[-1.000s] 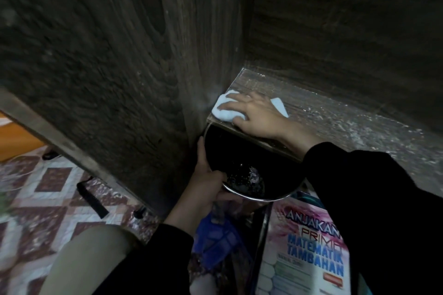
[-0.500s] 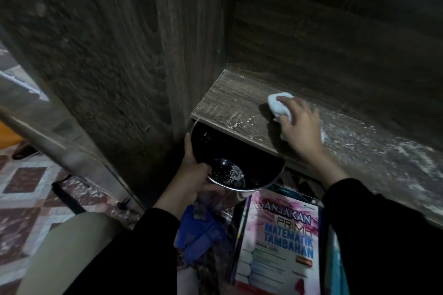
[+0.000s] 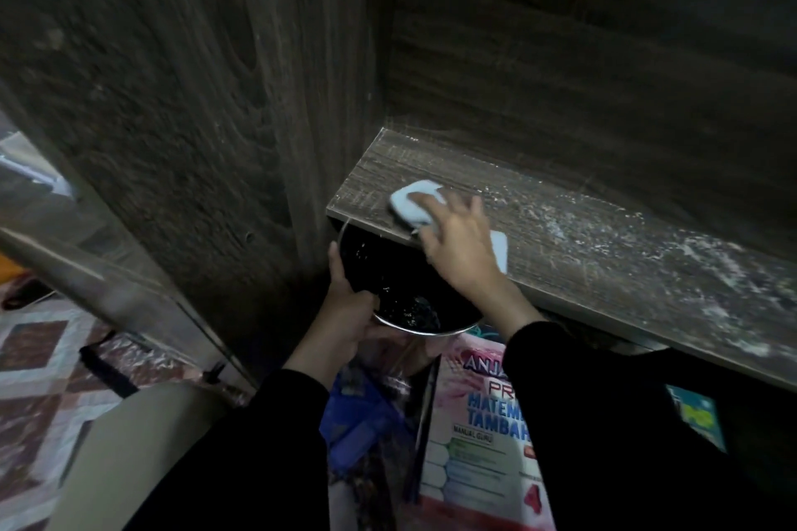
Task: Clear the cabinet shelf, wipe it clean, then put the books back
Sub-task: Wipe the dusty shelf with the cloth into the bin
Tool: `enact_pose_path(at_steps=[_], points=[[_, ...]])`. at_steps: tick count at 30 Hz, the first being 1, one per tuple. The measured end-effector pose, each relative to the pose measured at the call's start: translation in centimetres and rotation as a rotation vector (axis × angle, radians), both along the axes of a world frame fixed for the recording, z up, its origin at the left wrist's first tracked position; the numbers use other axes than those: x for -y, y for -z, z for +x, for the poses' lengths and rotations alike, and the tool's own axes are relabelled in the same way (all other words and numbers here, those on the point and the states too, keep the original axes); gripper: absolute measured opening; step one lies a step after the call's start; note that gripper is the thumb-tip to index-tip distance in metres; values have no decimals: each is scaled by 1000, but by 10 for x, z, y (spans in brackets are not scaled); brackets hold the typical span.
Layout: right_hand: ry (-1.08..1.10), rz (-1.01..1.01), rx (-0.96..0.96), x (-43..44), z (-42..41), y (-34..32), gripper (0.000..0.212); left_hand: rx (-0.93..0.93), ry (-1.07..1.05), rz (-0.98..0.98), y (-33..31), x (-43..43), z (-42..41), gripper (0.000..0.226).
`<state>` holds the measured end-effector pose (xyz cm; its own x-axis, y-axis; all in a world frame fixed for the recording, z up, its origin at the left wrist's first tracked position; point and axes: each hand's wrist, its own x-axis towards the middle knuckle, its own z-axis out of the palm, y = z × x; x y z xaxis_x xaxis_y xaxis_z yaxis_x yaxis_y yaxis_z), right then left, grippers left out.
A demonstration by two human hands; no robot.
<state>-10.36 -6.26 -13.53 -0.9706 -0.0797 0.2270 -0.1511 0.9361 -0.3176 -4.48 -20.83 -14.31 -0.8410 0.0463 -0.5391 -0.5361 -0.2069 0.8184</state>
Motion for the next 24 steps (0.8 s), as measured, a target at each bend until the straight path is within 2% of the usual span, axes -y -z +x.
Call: enact_pose_path(at_steps=[2,4,6,12,14,16,18,21,24], points=[[195,-26,13,-13,0,-1,48,13,-3,2,1,0,-1,98],[272,78,105,-7,4,0,50,9,2,-2,2,-1,-1,98],[205,184,138,11,8,4,52,-11,2,-7,2,-3,0,97],[-52,241,174,31,8,0,56,-47,-23,-36,1,-11,-3,95],[-147,75,157,24,6,-2,53,-61,-29,-22,-1,-15,-2,94],[-195,-211,84,14,7,-7,49,-47,-52,-9,0,-17,-3,93],[-116,-506,17,1,12,-20,46,-22,-62,1,3,-18,-6,95],[71,-935,24,-26,22,-46,43,-19,-59,11,11,-18,-9,100],[240,-1059,-76,-76,31,-65,43,-37,-56,-1,17,-18,-11,101]])
